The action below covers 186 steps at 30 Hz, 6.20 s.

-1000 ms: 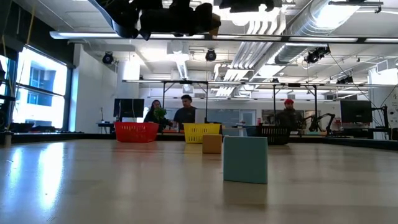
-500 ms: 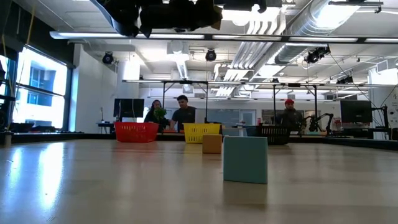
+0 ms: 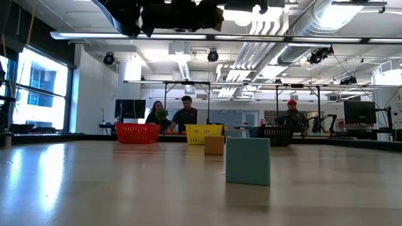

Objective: Sort & place blocks by color
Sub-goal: Put the orange block into the black basket, then put the green block into the red basket

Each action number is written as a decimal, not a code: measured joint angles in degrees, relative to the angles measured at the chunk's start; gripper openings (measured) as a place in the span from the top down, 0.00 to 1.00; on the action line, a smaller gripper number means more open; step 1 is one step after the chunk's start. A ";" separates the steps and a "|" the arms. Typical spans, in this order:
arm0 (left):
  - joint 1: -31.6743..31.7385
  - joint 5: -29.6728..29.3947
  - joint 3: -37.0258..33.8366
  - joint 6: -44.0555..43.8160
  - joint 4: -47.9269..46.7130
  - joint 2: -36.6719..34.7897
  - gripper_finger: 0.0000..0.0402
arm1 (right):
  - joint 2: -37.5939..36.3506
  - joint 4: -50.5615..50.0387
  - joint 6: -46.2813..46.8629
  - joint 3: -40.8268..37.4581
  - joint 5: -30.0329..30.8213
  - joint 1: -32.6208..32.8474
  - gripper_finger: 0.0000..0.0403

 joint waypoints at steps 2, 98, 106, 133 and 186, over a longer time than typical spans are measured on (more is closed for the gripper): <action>-0.31 -0.02 0.00 0.00 0.03 0.00 0.73 | 0.00 -0.01 0.97 0.00 0.17 -0.24 0.52; -4.27 -0.86 -3.61 -18.36 -61.77 -0.04 0.50 | 17.86 -39.36 27.00 -0.02 -9.28 -30.65 0.66; -4.43 -1.02 -6.36 -21.57 -62.47 -0.04 0.50 | 17.73 -40.02 26.28 -0.02 -8.84 -30.75 0.52; -6.84 -3.19 -6.80 -23.38 -65.52 -0.04 0.50 | 1.81 -67.19 42.58 -0.02 -26.09 -4.07 0.49; -6.84 -2.98 -6.80 -39.31 -65.98 0.02 0.50 | 6.90 -66.43 74.76 -0.02 -29.62 42.93 0.49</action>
